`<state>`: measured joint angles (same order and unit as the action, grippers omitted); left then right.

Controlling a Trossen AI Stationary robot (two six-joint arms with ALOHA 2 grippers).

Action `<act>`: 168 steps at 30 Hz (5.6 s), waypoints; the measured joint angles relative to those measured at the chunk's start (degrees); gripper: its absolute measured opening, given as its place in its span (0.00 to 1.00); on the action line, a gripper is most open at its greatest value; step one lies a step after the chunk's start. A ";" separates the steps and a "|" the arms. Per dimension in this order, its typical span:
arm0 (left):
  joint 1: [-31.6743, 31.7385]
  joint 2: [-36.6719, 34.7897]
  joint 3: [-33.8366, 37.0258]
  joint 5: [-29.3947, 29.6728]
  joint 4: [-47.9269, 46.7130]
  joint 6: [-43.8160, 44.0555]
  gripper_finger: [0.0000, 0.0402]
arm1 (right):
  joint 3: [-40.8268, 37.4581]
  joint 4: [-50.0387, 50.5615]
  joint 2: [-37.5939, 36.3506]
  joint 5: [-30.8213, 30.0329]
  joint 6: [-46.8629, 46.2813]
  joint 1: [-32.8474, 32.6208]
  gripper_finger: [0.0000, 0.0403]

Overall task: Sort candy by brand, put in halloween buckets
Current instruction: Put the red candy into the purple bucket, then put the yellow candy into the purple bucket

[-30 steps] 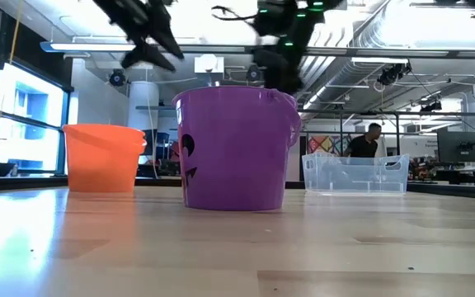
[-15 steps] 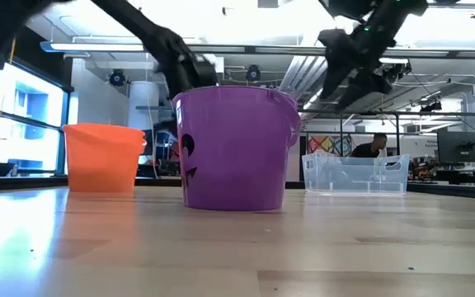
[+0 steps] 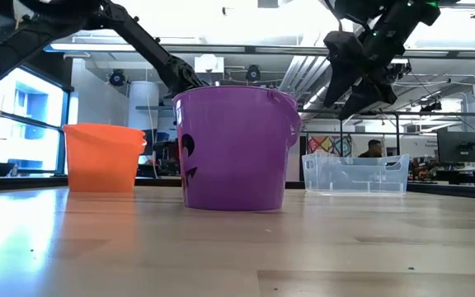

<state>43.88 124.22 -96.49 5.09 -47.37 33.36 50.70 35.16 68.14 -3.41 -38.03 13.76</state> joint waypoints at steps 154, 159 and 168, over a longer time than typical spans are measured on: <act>-97.46 -42.56 39.87 -14.30 3.79 67.47 0.06 | 15.98 16.06 8.52 -15.28 -5.43 -31.36 0.55; -87.97 -52.85 39.75 8.75 7.10 58.74 0.01 | 15.98 14.69 8.52 -15.40 -5.71 -31.36 0.55; -61.37 -47.53 39.71 7.91 29.41 18.33 0.01 | 15.98 12.48 8.52 -16.54 -7.40 -31.37 0.55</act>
<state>-17.49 76.69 -56.77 13.00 -17.96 51.70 66.67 47.64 76.66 -19.95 -45.43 -17.61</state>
